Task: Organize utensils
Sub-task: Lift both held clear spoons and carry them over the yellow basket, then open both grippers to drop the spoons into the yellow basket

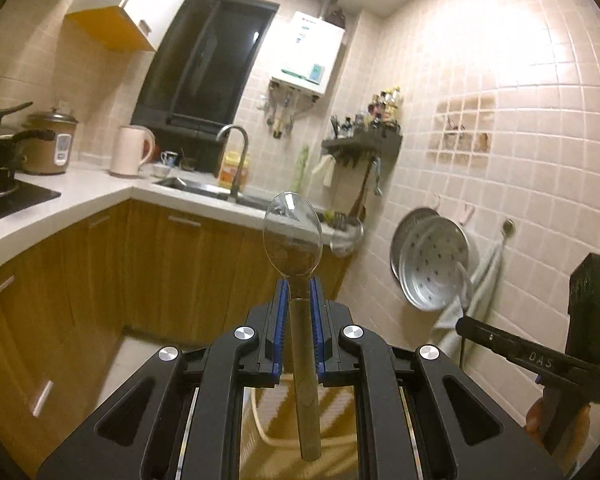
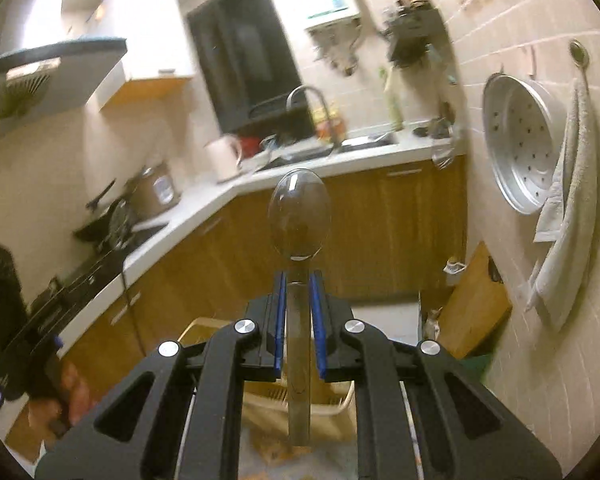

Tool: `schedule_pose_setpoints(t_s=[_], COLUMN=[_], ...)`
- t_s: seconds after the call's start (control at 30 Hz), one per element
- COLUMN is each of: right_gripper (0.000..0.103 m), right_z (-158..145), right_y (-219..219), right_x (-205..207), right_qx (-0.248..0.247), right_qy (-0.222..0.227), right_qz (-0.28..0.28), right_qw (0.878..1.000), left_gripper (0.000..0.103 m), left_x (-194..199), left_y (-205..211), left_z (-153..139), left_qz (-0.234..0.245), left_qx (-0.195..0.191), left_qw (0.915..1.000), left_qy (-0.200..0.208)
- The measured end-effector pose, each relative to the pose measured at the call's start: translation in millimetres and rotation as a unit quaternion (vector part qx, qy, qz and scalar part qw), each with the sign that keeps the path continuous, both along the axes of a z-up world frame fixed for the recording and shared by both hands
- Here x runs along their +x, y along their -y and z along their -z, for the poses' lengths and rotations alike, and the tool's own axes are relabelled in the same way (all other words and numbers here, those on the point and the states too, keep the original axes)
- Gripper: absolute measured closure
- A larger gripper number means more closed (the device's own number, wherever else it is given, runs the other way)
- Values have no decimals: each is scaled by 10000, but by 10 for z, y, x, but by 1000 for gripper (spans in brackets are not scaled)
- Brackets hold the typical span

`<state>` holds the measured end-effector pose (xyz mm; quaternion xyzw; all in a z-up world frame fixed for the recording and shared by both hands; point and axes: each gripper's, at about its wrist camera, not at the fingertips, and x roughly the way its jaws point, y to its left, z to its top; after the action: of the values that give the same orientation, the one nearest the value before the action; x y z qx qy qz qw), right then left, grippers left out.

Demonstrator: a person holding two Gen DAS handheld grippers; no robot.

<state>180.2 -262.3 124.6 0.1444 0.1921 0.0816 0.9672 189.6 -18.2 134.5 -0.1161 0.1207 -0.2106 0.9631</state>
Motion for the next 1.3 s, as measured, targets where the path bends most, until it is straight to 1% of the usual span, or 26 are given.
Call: schedule_pose_setpoints(t_s=[0.1,0.27,0.33,0.5,0.67,0.83,0.93,1.03,1.13,1.2,1.3], right_gripper=[93,93,93,93,93,92,92,92,92,92,91], right_z=[105,295,361,500,616,680,706,736,760,766,755], right_y=[25,33,19,-28,-24,-45,-61,-24,-16,-27,-39], right_x=[138,293,322,368,354,281,247,209,156,126,44], right_qx=[15,88,-6,-94,-61,-87,-128,13,10,-30,-52], right_qy=[159,243,315,342,430,487,416,323,273,229,180], right_qz=[175,280,369,290,252,120,42,-14,-68,-90,-137], right_qw=[9997,9993,9988,9990,9987,9987,9990,9995,9996,9997,9997], left_gripper=[94,94,93,93,93,92,90,88,87,82,81], left_x=[121,225,242,297,312,298,274,233,182,134,69], left_y=[55,169,192,214,242,242,228,197,191,181,147], left_z=[57,233,294,471,590,633,657,671,673,663,631], left_qz=[-25,-238,-329,-431,-404,-359,-341,-289,-244,-246,-214], left_qx=[-23,134,212,322,429,463,504,512,533,553,511], left_qw=[10000,9996,9992,9985,9983,9983,9981,9982,9982,9981,9984], left_qy=[1,69,103,71,25,-19,-45,-97,-107,-102,-130])
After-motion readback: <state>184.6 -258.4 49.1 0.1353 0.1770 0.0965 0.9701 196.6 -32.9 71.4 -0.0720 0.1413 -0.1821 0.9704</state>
